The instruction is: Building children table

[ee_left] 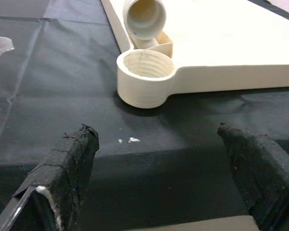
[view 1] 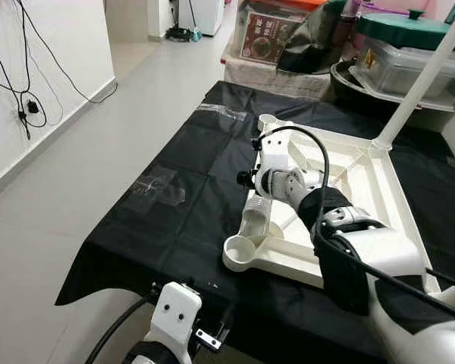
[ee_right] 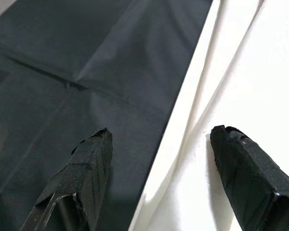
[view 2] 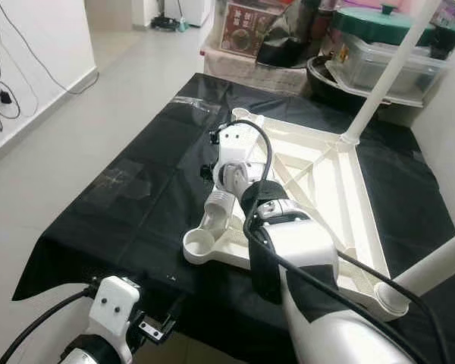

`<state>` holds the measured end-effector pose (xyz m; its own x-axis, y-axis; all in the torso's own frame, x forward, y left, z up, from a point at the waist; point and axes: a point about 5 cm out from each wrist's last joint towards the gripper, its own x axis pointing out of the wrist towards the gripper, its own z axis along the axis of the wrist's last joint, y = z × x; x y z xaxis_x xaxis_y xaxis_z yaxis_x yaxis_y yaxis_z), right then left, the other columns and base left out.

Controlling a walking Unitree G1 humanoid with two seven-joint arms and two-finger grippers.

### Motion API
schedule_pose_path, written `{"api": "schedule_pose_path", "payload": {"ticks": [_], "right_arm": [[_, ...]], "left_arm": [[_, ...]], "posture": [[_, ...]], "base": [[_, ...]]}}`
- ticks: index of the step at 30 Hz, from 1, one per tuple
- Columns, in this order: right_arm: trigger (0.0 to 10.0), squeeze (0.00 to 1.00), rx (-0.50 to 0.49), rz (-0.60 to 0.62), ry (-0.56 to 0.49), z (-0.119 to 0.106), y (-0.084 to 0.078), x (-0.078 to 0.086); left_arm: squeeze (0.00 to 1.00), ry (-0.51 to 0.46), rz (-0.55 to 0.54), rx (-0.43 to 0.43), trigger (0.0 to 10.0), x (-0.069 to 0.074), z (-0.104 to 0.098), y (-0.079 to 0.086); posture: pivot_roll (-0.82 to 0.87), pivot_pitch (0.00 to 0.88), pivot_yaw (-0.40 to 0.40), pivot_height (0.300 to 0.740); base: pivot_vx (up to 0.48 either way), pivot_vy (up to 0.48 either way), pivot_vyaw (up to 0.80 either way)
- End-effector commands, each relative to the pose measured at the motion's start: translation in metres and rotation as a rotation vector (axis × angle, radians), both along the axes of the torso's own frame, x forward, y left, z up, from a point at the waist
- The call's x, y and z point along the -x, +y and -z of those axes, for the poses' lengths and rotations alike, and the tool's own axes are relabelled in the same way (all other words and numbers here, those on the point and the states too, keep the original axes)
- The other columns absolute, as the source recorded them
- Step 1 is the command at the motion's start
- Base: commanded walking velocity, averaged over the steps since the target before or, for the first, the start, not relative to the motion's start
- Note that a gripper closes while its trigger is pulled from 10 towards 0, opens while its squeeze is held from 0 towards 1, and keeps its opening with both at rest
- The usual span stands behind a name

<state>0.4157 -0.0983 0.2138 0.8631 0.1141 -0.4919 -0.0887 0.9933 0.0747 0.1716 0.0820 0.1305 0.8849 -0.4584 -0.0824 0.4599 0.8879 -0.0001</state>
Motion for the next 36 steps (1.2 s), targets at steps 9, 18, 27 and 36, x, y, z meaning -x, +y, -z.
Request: {"api": "schedule_pose_path", "payload": {"ticks": [9,18,27,36], "right_arm": [[10.0,0.00,-0.033,0.078,0.097,0.020,-0.009,0.006],[10.0,0.00,-0.096,0.025,-0.034,-0.020,-0.001,-0.004],[10.0,0.00,-0.141,0.158,-0.153,-0.054,-0.020,-0.011],[10.0,0.00,-0.170,0.212,-0.009,-0.047,-0.015,-0.005]], "left_arm": [[0.00,0.013,-0.005,0.003,10.0,0.003,-0.001,-0.002],[0.00,0.015,-0.009,-0.001,10.0,0.002,0.000,-0.002],[0.00,0.014,-0.007,-0.007,10.0,-0.002,0.003,-0.001],[0.00,0.006,-0.011,-0.015,10.0,-0.006,0.003,0.000]], "posture": [[0.17,0.132,-0.165,0.740],[0.17,0.107,-0.162,0.740],[0.18,0.083,-0.165,0.740],[0.17,0.077,-0.162,0.740]], "base": [[0.000,0.000,0.00],[0.000,0.000,0.00],[0.000,0.000,0.00],[0.000,0.000,0.00]]}}
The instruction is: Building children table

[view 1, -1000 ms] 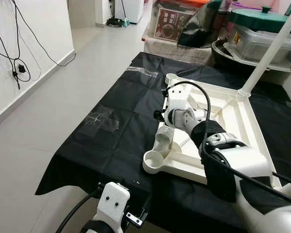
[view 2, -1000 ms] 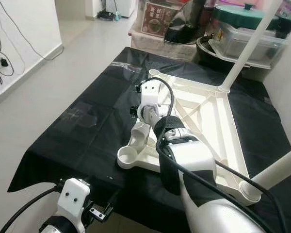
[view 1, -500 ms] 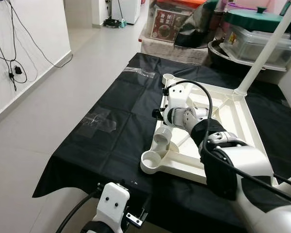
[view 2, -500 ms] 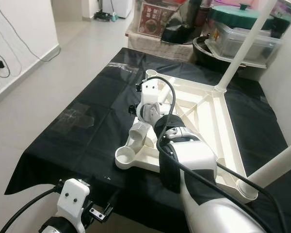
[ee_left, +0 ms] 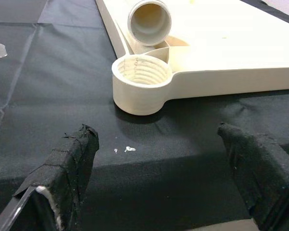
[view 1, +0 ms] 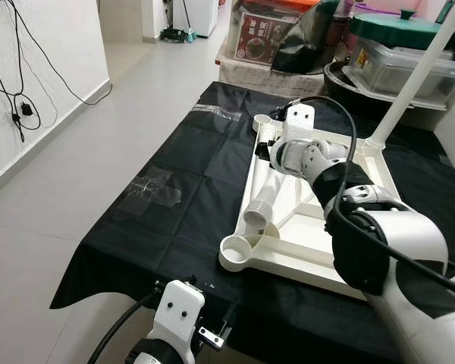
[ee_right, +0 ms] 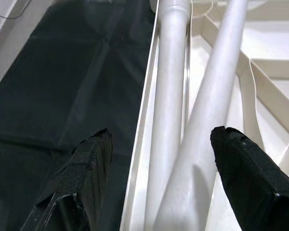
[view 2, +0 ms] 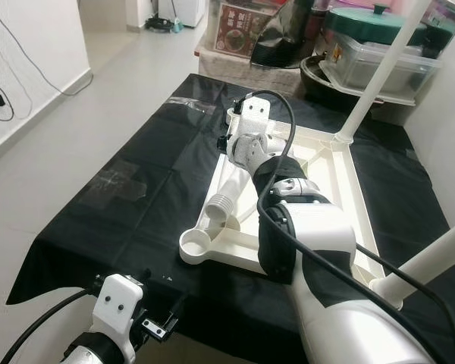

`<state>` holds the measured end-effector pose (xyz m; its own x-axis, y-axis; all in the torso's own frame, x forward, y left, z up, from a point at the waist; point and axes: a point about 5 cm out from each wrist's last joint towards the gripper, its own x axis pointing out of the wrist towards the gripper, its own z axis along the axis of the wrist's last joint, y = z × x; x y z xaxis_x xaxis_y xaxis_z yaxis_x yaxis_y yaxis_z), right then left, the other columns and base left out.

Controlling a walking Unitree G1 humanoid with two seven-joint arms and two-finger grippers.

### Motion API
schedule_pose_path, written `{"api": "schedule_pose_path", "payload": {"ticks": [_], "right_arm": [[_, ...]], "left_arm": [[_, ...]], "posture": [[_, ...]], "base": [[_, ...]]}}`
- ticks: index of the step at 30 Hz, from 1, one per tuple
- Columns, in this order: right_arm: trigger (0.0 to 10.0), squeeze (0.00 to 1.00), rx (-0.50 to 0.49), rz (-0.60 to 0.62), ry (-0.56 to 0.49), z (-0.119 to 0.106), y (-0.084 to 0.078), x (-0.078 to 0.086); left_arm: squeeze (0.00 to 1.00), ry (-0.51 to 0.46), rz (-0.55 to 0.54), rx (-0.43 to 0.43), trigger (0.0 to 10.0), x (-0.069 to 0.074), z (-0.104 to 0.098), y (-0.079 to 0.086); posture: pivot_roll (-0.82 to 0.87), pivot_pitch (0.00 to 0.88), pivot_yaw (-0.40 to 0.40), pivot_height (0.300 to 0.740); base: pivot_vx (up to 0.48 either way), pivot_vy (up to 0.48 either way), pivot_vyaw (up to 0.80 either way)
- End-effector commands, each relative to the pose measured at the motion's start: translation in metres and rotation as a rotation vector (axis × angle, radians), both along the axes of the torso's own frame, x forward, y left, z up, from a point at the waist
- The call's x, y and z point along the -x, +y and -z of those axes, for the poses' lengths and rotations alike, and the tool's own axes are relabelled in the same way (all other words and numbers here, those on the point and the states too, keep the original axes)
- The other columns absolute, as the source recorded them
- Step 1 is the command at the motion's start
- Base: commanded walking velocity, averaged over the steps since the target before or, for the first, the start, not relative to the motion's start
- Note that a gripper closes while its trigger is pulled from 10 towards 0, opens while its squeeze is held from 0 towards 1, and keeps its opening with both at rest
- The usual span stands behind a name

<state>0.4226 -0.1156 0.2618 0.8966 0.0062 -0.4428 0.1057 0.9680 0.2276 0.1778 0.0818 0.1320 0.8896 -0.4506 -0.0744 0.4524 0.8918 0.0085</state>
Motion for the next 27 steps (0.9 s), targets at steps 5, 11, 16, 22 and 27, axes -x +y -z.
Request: {"api": "schedule_pose_path", "payload": {"ticks": [5,11,16,22,27], "right_arm": [[10.0,0.00,-0.039,0.000,0.077,0.004,0.006,0.004],[10.0,0.00,-0.003,-0.043,0.095,0.006,0.009,0.005],[10.0,0.00,0.008,0.006,0.210,0.017,0.014,0.011],[10.0,0.00,-0.035,0.100,0.361,0.037,0.015,0.019],[10.0,0.00,-0.045,0.095,0.402,0.044,0.017,0.022]], "left_arm": [[0.00,0.016,-0.002,-0.013,10.0,-0.001,0.005,0.001],[0.00,0.015,-0.001,-0.013,10.0,-0.002,0.006,0.001],[0.00,0.012,-0.006,-0.017,10.0,-0.004,0.006,0.003],[0.00,0.013,-0.009,-0.019,10.0,-0.004,0.006,0.004],[0.00,0.016,-0.010,-0.017,10.0,-0.005,0.007,0.004]], "posture": [[0.17,0.073,-0.153,0.740],[0.17,0.072,-0.154,0.740],[0.17,0.073,-0.153,0.740],[0.17,0.079,-0.151,0.740],[0.17,0.080,-0.151,0.740]], "base": [[0.000,0.000,0.00],[0.000,0.000,0.00],[0.000,0.000,0.00],[0.000,0.000,0.00],[0.000,0.000,0.00]]}}
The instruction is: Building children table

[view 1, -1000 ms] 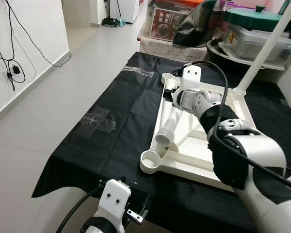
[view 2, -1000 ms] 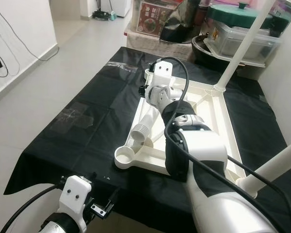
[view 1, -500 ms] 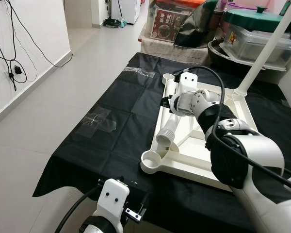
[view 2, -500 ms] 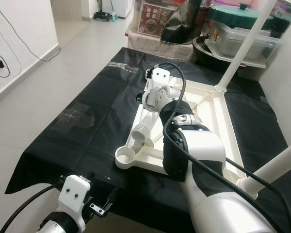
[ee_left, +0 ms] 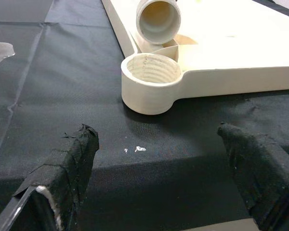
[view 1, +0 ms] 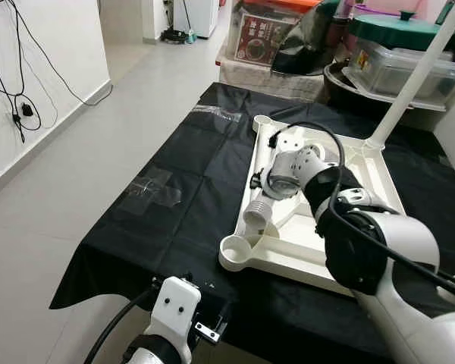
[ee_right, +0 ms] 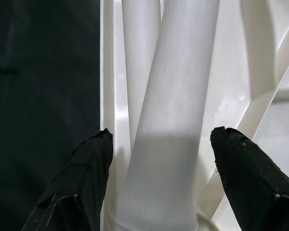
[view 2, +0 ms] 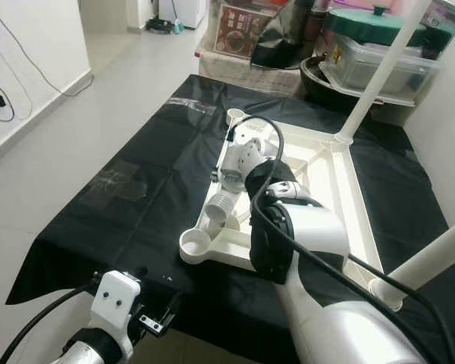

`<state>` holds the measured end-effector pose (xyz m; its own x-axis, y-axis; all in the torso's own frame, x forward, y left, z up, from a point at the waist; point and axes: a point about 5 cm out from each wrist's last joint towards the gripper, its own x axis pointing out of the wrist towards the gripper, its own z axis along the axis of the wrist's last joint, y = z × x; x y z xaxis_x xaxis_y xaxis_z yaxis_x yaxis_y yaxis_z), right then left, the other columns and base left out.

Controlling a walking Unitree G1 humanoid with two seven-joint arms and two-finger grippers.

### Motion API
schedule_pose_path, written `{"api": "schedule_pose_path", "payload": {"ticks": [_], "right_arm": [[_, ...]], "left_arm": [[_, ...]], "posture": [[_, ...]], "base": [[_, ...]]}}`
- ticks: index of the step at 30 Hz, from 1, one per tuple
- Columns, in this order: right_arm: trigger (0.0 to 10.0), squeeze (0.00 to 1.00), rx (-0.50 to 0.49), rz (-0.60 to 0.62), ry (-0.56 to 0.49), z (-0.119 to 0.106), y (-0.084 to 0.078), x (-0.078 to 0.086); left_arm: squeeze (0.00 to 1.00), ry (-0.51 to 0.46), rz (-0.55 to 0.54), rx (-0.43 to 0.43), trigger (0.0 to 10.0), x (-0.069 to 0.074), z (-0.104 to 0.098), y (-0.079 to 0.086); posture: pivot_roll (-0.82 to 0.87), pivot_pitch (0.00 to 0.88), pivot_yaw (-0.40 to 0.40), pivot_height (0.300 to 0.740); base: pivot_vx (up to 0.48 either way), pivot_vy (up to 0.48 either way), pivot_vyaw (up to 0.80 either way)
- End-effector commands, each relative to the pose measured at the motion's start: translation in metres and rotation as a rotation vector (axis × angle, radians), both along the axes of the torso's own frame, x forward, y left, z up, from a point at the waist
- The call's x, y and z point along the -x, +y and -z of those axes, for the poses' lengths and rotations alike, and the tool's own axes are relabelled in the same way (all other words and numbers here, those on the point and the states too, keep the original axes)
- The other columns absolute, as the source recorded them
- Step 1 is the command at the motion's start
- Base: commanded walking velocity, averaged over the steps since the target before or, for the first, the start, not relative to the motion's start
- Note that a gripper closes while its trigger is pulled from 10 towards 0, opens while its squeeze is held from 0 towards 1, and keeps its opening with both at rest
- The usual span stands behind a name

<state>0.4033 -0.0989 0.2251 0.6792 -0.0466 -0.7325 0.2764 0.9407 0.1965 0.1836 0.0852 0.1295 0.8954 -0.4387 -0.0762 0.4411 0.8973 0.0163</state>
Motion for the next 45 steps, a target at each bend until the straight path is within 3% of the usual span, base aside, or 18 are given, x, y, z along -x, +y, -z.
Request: {"api": "schedule_pose_path", "payload": {"ticks": [1,9,14,15,26,31,33,35,37,38,41,42,43,44,45], "right_arm": [[10.0,0.00,-0.008,-0.005,0.047,0.009,0.001,0.003],[10.0,0.00,-0.019,-0.008,0.145,0.033,0.007,0.012],[10.0,0.00,-0.009,-0.002,0.154,0.038,0.007,0.013],[0.0,0.00,-0.007,0.008,0.155,0.039,0.007,0.014],[0.0,0.00,0.004,-0.006,0.090,0.042,0.005,0.010],[0.0,0.00,-0.004,-0.009,0.016,0.027,0.006,0.004],[0.0,0.00,-0.028,-0.011,-0.179,-0.008,0.003,-0.010],[0.0,0.00,-0.029,-0.011,-0.194,-0.010,0.002,-0.010],[0.0,0.00,-0.070,-0.046,-0.337,-0.034,0.001,-0.017],[0.0,0.00,-0.070,-0.046,-0.337,-0.034,0.001,-0.017],[0.0,0.00,-0.146,-0.104,-0.516,-0.060,-0.001,-0.022],[0.0,0.00,-0.185,-0.137,-0.581,-0.064,-0.001,-0.023],[0.0,0.00,-0.185,-0.137,-0.581,-0.064,-0.001,-0.023],[0.0,0.00,-0.221,-0.202,-0.687,-0.066,-0.002,-0.024],[0.0,0.00,-0.221,-0.202,-0.687,-0.066,-0.002,-0.024]], "left_arm": [[0.00,0.018,0.003,-0.008,10.0,0.001,0.004,0.001],[0.00,0.017,-0.001,-0.003,10.0,0.001,0.004,0.000],[0.00,0.017,-0.002,-0.003,10.0,0.003,0.004,0.000],[0.00,0.017,-0.002,-0.003,10.0,0.003,0.004,0.000],[0.00,0.021,-0.002,0.000,10.0,0.004,0.003,0.000],[0.00,0.020,-0.001,-0.004,10.0,0.004,0.003,0.000],[0.00,0.021,-0.002,-0.008,10.0,0.004,0.004,0.001],[0.00,0.021,-0.002,-0.008,10.0,0.004,0.004,0.001],[0.00,0.021,0.000,-0.012,10.0,0.003,0.005,0.001],[0.00,0.021,0.000,-0.012,10.0,0.003,0.005,0.001],[0.00,0.022,0.001,-0.017,10.0,0.002,0.006,0.003],[0.00,0.022,0.001,-0.019,10.0,0.002,0.007,0.004],[0.00,0.022,0.001,-0.019,10.0,0.002,0.007,0.004],[0.00,0.027,-0.006,-0.011,10.0,0.002,0.007,0.005],[0.00,0.027,-0.006,-0.011,10.0,0.002,0.007,0.005]], "posture": [[0.17,0.080,-0.151,0.740],[0.17,0.088,-0.157,0.740],[0.17,0.093,-0.159,0.740],[0.17,0.096,-0.160,0.740],[0.17,0.099,-0.158,0.740],[0.18,0.096,-0.159,0.740],[0.18,0.083,-0.157,0.740],[0.18,0.083,-0.157,0.740],[0.19,0.072,-0.154,0.740],[0.19,0.072,-0.154,0.740],[0.19,0.057,-0.146,0.740],[0.19,0.050,-0.143,0.740],[0.19,0.050,-0.143,0.740],[0.19,0.042,-0.140,0.740],[0.19,0.042,-0.140,0.740]], "base": [[0.000,0.000,0.00],[0.000,0.000,0.00],[0.000,0.000,0.00],[0.000,0.000,0.00],[0.000,0.000,0.00],[0.000,0.000,0.00],[0.000,0.000,0.00],[0.000,0.000,0.00],[0.000,0.000,0.00],[0.000,0.000,0.00],[0.000,0.000,0.00],[0.000,0.000,0.00],[0.000,0.000,0.00],[0.000,0.000,0.00],[0.000,0.000,0.00]]}}
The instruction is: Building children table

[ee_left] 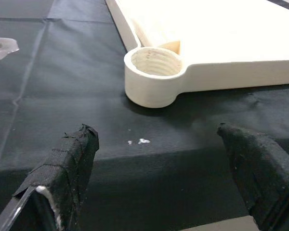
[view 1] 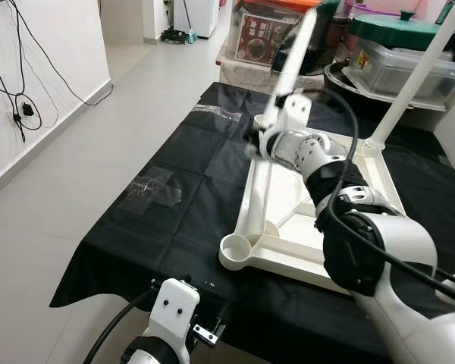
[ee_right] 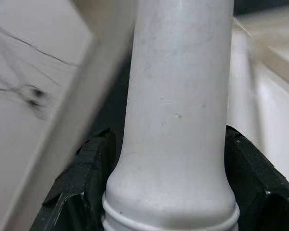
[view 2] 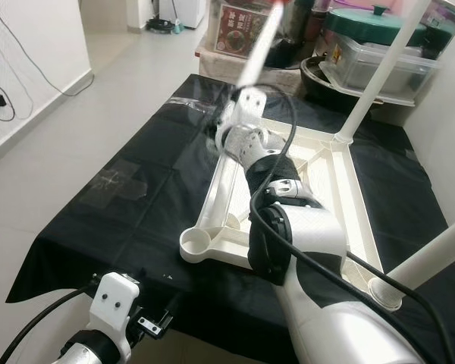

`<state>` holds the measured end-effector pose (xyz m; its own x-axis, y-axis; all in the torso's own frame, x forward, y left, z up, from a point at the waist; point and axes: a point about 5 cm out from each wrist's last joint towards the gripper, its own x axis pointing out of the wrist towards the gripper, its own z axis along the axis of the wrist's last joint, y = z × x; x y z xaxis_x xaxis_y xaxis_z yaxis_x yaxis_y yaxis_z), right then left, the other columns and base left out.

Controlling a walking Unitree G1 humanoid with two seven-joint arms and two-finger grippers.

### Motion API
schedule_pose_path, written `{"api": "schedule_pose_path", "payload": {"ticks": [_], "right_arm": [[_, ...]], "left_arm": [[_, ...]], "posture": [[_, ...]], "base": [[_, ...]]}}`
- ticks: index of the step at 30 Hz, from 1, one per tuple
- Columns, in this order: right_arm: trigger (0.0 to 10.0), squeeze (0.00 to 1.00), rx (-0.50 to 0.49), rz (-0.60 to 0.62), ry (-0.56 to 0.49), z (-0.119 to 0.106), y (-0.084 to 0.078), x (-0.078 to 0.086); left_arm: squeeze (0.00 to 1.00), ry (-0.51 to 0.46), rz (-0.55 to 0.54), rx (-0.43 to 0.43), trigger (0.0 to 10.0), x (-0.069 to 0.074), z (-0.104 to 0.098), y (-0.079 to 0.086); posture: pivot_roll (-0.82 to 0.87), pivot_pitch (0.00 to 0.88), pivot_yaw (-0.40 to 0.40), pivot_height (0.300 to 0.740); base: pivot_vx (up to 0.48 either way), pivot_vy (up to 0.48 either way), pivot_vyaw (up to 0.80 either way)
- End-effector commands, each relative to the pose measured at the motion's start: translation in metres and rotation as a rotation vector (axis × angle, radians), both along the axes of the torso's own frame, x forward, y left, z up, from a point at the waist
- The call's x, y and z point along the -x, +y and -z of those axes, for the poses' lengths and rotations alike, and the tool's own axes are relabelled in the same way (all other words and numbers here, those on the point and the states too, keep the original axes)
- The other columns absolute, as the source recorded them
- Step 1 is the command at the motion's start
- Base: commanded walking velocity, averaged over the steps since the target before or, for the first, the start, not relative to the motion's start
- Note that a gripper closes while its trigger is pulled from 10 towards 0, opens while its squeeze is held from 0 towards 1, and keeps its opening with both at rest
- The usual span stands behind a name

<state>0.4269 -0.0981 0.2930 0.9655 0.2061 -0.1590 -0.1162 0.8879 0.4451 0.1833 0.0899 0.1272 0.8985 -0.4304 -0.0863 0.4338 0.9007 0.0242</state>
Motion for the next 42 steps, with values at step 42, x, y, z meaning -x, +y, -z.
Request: {"api": "schedule_pose_path", "payload": {"ticks": [42], "right_arm": [[0.0,0.00,0.051,-1.546,-0.030,0.146,-0.061,0.155]], "left_arm": [[0.00,-0.186,0.032,0.807,10.0,-0.023,-0.091,0.099]], "posture": [[0.21,0.000,-0.125,0.740]], "base": [[0.000,0.000,0.00]]}}
